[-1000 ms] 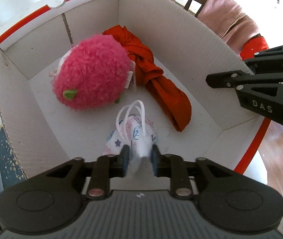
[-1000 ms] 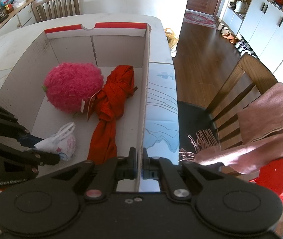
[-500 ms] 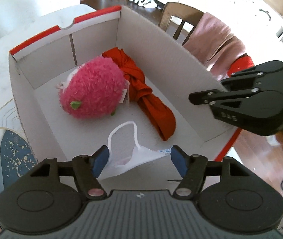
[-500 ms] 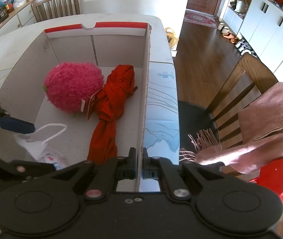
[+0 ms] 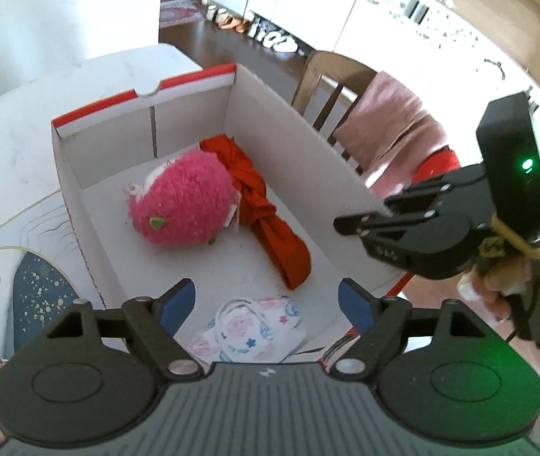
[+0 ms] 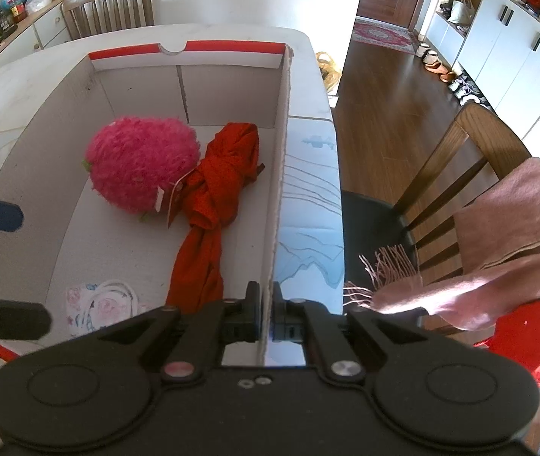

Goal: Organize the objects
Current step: 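Move the left gripper back toward the pink towel on the pile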

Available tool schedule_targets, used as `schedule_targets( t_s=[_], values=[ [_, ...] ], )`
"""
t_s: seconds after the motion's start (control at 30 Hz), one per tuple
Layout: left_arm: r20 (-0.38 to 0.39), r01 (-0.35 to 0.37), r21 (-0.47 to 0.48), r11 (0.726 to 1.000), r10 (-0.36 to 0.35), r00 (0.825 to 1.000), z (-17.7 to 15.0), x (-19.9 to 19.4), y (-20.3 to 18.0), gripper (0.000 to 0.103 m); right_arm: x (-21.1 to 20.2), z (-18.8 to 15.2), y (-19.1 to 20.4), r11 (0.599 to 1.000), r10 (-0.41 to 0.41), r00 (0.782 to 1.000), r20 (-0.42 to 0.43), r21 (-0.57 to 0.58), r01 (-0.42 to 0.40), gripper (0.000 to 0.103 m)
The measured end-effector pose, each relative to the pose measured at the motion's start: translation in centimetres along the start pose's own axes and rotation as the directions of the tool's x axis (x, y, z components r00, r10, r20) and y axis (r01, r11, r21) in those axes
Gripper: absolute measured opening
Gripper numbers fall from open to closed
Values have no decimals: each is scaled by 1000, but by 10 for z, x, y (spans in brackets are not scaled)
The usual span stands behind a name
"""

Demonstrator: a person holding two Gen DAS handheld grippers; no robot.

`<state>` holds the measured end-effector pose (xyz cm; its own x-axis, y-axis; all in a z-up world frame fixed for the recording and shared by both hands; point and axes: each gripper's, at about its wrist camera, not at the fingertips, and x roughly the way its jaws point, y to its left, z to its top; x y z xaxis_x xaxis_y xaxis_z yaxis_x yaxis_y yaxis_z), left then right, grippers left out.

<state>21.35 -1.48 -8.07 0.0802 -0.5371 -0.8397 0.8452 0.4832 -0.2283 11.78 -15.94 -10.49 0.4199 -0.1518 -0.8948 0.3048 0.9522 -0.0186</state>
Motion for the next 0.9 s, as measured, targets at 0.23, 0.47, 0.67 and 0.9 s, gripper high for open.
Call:
schedule_targets(
  t_s=[0.23,0.47,0.67,0.9],
  values=[
    [60,-8,-11,1000,8,998,2,-18,3,87,0,0,0,1000,-1,1000,-1,-1,1,4],
    [118,-17,-67,998,25,993,-6,-40,16,98,-1,0,0,1000,-5,1000,-1,-5,5,3],
    [160,-49,-171,984,76,984,-22,-59,43,102,-1,0,0,1000,-6,1000,-3,-10,6,4],
    [158,-192,-382,904,269,950,-49,-85,110,103,-2,1,1,1000,-11,1000,-6,-12,11,4]
  ],
)
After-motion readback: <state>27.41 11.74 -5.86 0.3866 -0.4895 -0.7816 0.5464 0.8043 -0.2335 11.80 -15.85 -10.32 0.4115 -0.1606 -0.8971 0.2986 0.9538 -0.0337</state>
